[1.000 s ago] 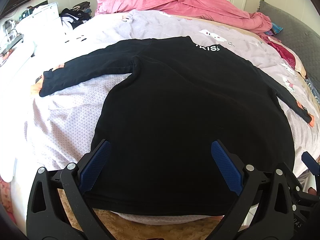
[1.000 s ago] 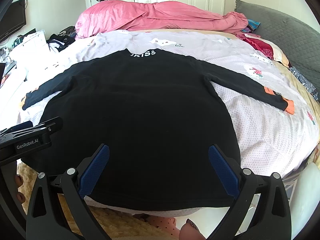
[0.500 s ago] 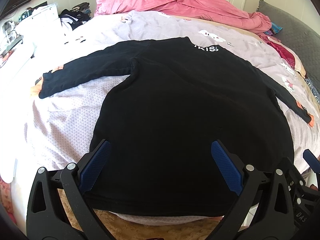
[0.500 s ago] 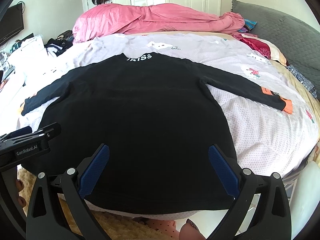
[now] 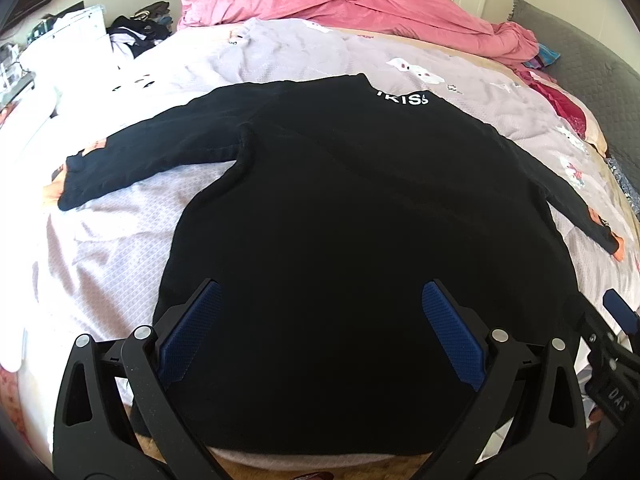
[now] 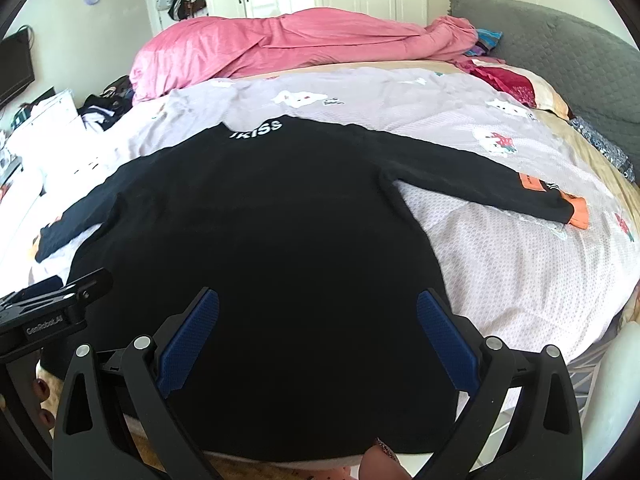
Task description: Fold small clothes
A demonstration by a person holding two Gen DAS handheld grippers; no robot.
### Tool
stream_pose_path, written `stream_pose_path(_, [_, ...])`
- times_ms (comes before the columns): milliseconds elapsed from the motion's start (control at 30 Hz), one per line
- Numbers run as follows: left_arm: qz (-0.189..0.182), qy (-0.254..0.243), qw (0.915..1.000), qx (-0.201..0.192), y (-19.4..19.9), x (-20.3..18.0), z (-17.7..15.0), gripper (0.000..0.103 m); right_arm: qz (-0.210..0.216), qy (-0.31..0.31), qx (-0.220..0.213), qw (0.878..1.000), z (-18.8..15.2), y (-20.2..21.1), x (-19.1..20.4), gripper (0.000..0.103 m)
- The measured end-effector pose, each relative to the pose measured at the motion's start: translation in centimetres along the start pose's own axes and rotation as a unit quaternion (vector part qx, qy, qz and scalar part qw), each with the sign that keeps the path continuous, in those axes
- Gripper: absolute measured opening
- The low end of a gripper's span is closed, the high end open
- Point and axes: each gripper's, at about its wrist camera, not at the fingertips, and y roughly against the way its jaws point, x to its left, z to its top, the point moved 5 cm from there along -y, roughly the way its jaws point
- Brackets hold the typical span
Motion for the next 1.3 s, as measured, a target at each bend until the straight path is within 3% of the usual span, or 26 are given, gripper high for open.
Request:
stream_pose_path(467, [-0.026,-0.011,0.9996,0.01,-2.2,-2.7,3.4,0.095,-0.003,-0.048,0.0,0.999,2.9,-2.3,-4.1,0.099])
stream_pose_path(833, [-0.04,-0.035,0.9984,0.02,-4.6,-5.3,5.9,0.095,-0.034,-0.108,0.015,0.993,4.2,-4.5,-9.8,0.099])
stream_pose_path(1300, [-0.045,-0.05,0.9972,0.033,-7.7,-7.2,8.1,0.095,-0.098,-0.224,0.024,0.969,5.1,-6.4,-20.4,0.099])
